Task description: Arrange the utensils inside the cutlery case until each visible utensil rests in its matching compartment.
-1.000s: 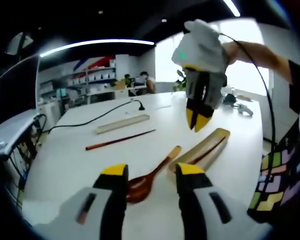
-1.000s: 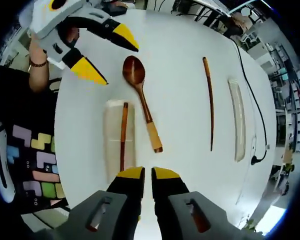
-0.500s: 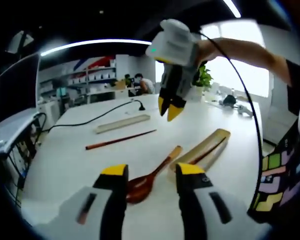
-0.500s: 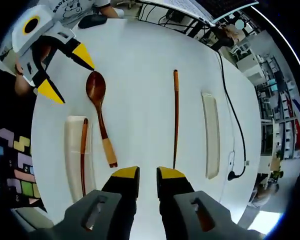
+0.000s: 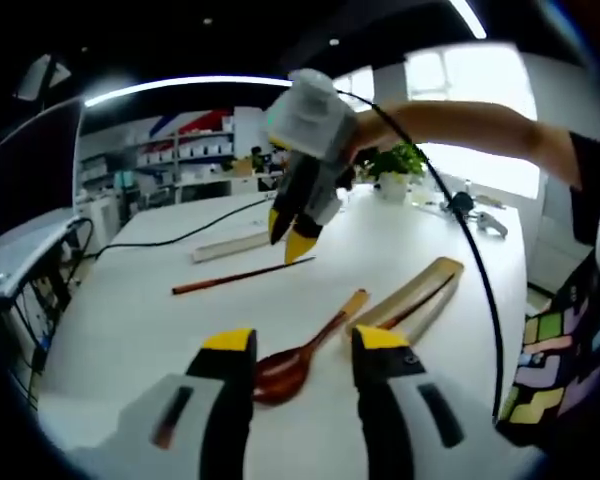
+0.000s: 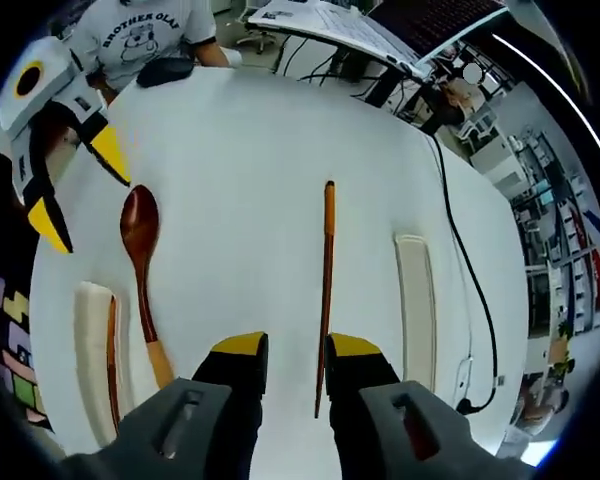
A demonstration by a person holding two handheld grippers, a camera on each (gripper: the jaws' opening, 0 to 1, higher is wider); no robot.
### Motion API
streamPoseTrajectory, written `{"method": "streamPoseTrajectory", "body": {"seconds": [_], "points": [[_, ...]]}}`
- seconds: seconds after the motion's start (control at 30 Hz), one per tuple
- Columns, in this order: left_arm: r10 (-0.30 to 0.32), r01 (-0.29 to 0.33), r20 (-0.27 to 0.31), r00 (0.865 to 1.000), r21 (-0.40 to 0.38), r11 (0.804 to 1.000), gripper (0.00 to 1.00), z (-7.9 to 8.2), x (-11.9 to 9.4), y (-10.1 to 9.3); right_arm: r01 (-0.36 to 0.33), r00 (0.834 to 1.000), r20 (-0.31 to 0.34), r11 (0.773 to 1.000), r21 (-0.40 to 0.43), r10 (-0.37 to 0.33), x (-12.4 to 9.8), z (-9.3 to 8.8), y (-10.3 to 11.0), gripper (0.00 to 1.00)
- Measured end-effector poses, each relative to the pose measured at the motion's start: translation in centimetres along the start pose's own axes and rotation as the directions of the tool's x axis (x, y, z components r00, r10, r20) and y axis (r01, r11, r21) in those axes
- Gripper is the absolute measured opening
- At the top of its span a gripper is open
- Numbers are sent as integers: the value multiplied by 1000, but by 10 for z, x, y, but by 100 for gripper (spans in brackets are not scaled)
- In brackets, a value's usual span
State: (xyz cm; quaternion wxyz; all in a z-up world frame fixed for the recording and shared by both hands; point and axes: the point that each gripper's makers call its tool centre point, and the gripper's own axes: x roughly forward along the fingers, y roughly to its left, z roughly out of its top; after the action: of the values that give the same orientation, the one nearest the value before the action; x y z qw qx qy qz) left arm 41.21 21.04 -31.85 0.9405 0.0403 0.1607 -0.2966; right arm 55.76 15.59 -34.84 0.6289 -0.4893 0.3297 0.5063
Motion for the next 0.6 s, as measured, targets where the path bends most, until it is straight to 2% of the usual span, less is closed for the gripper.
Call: {"method": "streamPoseTrajectory", "body": {"seconds": [0.17, 0.3, 0.37, 0.4, 0.43, 0.53, 0.6], "points": [[2, -2, 8, 1000, 6, 1000, 40, 3, -6, -1, 28, 1000, 13, 999, 22, -28, 16, 6, -17, 27], [12, -12, 24, 1000, 4, 1000, 40, 6, -11, 3, -2, 998, 58, 998, 55, -1, 29, 18, -16, 27], [16, -16, 23, 1000, 5, 1000, 40, 5, -11, 4, -13, 999, 50, 998, 67, 10, 37, 23, -19, 27], [19, -19, 23, 1000, 4, 1000, 40, 5, -11, 5, -22, 1000, 19, 993, 117, 20, 40, 19, -14, 28], [24, -24, 24, 999, 4, 1000, 40, 5, -11, 6, -33, 999, 14, 992, 123, 32, 42, 19, -11, 28], [24, -24, 24, 999, 5, 1000, 40, 3, -11, 6, -51, 999, 26, 991, 121, 48, 46, 24, -8, 26], [19, -19, 26, 999, 4, 1000, 40, 3, -11, 5, -41, 998, 46, 991, 125, 35, 48, 28, -11, 26]]}}
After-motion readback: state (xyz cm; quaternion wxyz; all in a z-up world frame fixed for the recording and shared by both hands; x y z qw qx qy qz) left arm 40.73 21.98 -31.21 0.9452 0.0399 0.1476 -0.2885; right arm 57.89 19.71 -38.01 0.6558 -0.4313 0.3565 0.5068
